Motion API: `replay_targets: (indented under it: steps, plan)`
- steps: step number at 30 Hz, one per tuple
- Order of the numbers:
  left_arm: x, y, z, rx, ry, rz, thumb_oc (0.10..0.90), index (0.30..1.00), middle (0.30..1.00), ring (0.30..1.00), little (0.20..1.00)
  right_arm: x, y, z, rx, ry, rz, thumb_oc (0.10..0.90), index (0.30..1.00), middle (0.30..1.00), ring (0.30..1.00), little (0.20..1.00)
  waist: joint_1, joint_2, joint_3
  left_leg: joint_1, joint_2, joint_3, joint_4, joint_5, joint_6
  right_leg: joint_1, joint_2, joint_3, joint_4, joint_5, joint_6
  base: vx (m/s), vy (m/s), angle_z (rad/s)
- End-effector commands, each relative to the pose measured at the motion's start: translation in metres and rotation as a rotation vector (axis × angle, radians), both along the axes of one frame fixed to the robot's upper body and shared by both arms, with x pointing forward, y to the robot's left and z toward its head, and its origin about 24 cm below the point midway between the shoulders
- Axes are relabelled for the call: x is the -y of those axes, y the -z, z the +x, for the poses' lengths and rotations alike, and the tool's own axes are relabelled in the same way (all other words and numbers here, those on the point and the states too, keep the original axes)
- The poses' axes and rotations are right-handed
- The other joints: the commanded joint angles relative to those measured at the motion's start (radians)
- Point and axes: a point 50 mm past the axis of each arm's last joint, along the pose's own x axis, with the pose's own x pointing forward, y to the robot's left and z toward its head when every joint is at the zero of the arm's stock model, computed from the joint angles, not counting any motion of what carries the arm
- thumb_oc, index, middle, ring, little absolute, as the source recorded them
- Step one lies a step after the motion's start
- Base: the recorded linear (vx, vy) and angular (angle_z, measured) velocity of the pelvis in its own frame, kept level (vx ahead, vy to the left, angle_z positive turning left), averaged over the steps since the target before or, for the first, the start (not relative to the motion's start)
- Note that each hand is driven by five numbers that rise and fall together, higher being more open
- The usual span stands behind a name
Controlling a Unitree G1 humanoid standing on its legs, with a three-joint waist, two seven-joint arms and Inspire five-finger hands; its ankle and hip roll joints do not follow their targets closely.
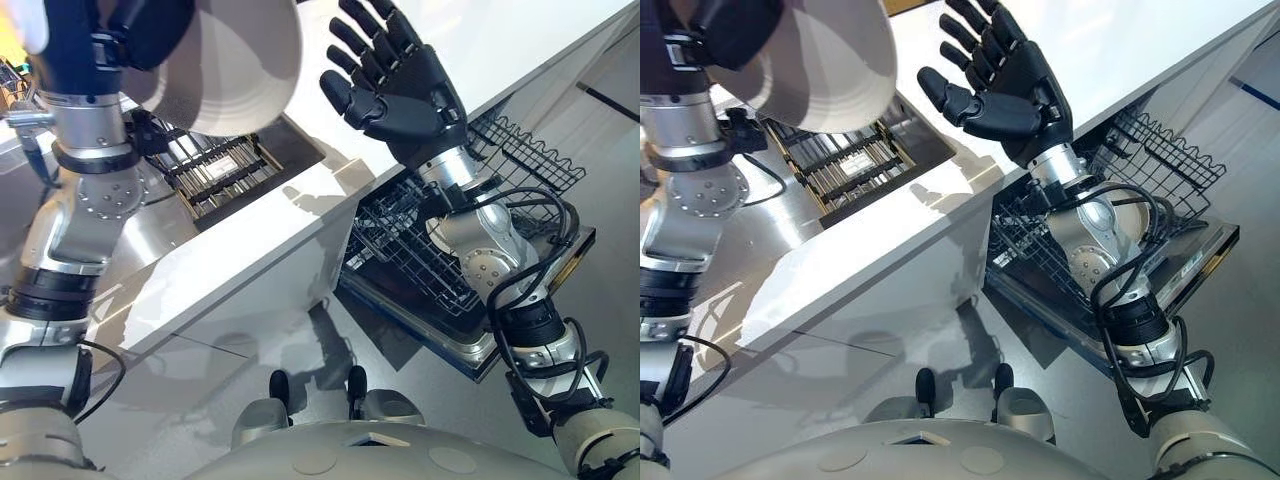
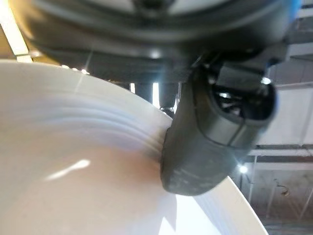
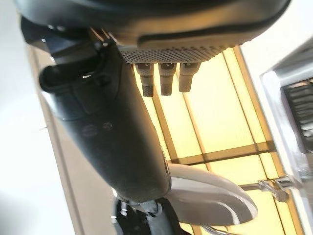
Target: Pick up plates and place into dishwasher.
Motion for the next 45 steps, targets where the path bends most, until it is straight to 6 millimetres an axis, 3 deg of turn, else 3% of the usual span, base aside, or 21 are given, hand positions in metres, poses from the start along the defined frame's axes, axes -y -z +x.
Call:
replay_targets:
  steps: [1, 19, 25, 29, 36, 41, 45]
  plan:
    - [0.013, -0.024, -0.007, 0.117, 0.072, 0.007, 0.100, 0.300, 0.300, 0.300, 0.200, -0.023, -0.044, -0.009, 0.159, -0.134, 0.109, 0.800, 0.900, 0.900, 0.900, 0.900, -0.002, 0.022, -0.152, -0.005, -0.029, 0.076, 0.003, -0.056, 0.002, -0.030, 0.055, -0.027, 0.136, -0.134, 0.051, 0.00, 0.000, 0.00]
    - [0.056, -0.011, 0.000, 0.036, 0.233, 0.073, 0.100, 0.300, 0.300, 0.300, 0.200, -0.060, -0.018, -0.006, -0.043, -0.253, 0.093, 0.800, 0.900, 0.900, 0.900, 0.900, -0.004, 0.018, -0.161, -0.007, -0.028, 0.075, 0.001, -0.051, 0.008, -0.036, 0.053, -0.015, 0.132, -0.123, 0.055, 0.00, 0.000, 0.00]
    - [0.064, -0.007, 0.001, -0.005, 0.238, 0.098, 0.100, 0.300, 0.300, 0.300, 0.200, -0.061, -0.020, -0.005, -0.012, -0.227, 0.120, 0.800, 0.900, 0.900, 0.900, 0.900, -0.001, 0.017, -0.162, -0.011, -0.029, 0.071, 0.001, -0.050, 0.010, -0.034, 0.053, -0.013, 0.125, -0.118, 0.056, 0.00, 0.000, 0.00]
    - [0.052, -0.001, 0.008, -0.033, 0.153, 0.081, 0.100, 0.300, 0.300, 0.300, 0.200, -0.046, -0.038, -0.008, 0.173, -0.074, 0.119, 0.800, 0.900, 0.900, 0.900, 0.900, -0.001, 0.019, -0.160, -0.010, -0.030, 0.071, 0.001, -0.051, 0.009, -0.034, 0.053, -0.008, 0.124, -0.115, 0.057, 0.01, 0.002, 0.04]
    - [0.006, 0.000, 0.011, -0.014, -0.049, 0.022, 0.100, 0.300, 0.300, 0.300, 0.200, 0.026, -0.091, -0.024, 0.701, 0.706, 0.066, 0.800, 0.900, 0.900, 0.900, 0.900, -0.005, 0.034, -0.161, -0.002, -0.035, 0.080, 0.001, -0.064, 0.012, -0.032, 0.050, -0.007, 0.106, -0.101, 0.062, 0.00, 0.010, -0.05]
    - [-0.003, -0.004, 0.009, -0.021, -0.100, 0.013, 0.100, 0.300, 0.300, 0.300, 0.200, 0.049, -0.093, -0.018, 0.654, 0.785, 0.075, 0.800, 0.900, 0.900, 0.900, 0.900, -0.007, 0.038, -0.167, 0.001, -0.036, 0.079, 0.001, -0.067, 0.011, -0.026, 0.048, -0.009, 0.102, -0.104, 0.061, 0.01, 0.014, -0.13]
    - [-0.007, -0.003, 0.009, -0.033, -0.110, 0.008, 0.100, 0.300, 0.300, 0.300, 0.200, 0.051, -0.088, -0.014, 0.558, 0.654, 0.116, 0.800, 0.900, 0.900, 0.900, 0.900, -0.008, 0.039, -0.169, 0.000, -0.035, 0.077, 0.001, -0.066, 0.010, -0.025, 0.048, -0.008, 0.105, -0.109, 0.059, -0.01, 0.012, -0.06]
